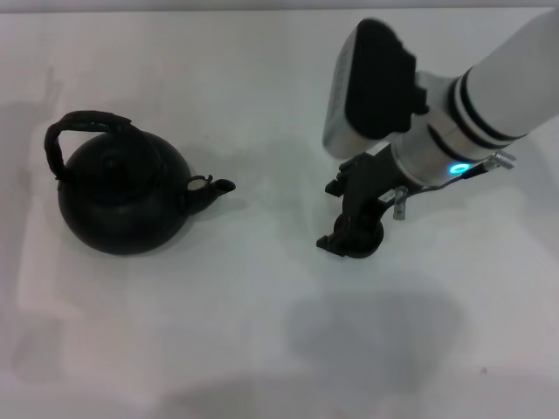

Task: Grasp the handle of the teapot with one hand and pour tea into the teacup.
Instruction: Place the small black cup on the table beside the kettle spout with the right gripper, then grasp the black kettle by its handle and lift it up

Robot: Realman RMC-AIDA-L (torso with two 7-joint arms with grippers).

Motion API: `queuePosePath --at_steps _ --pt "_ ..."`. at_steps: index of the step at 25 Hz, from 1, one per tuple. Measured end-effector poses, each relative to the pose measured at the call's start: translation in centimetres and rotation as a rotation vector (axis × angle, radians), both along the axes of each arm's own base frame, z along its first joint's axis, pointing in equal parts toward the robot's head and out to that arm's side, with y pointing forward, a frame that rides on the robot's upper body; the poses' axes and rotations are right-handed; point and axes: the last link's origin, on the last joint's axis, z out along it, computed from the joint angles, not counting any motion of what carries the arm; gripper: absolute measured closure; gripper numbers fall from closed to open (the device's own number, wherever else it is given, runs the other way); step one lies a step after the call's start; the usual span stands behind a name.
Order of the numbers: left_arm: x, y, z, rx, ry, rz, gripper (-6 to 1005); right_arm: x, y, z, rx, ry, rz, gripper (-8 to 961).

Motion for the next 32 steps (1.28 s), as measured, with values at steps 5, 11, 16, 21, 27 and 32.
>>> queuePosePath --at_steps 5,11,16,21,27,32 --pt "-0.2 -0.1 0.1 0.004 0.000 0.006 111 0.7 1.0 1.4 0.039 0.072 -0.039 105" --pt "-0.4 -0.3 0.2 0.006 0.005 0.011 111 2.5 2.5 3.0 0.113 0.173 -0.111 107" --pt "-0.5 -0.3 0.4 0.010 0.008 0.013 112 3.5 3.5 3.9 0.157 0.275 -0.177 109" --pt "-0.6 -0.3 0.5 0.015 0.007 0.016 112 4.5 5.1 4.9 0.282 0.343 -0.220 110" --pt "-1.0 -0.6 0.8 0.034 -0.003 0.036 112 5.5 7.2 6.4 0.525 0.519 -0.276 113" --pt "-1.3 -0.9 0.6 0.026 0.004 0.044 111 8.0 7.8 9.4 0.743 0.795 -0.357 117"
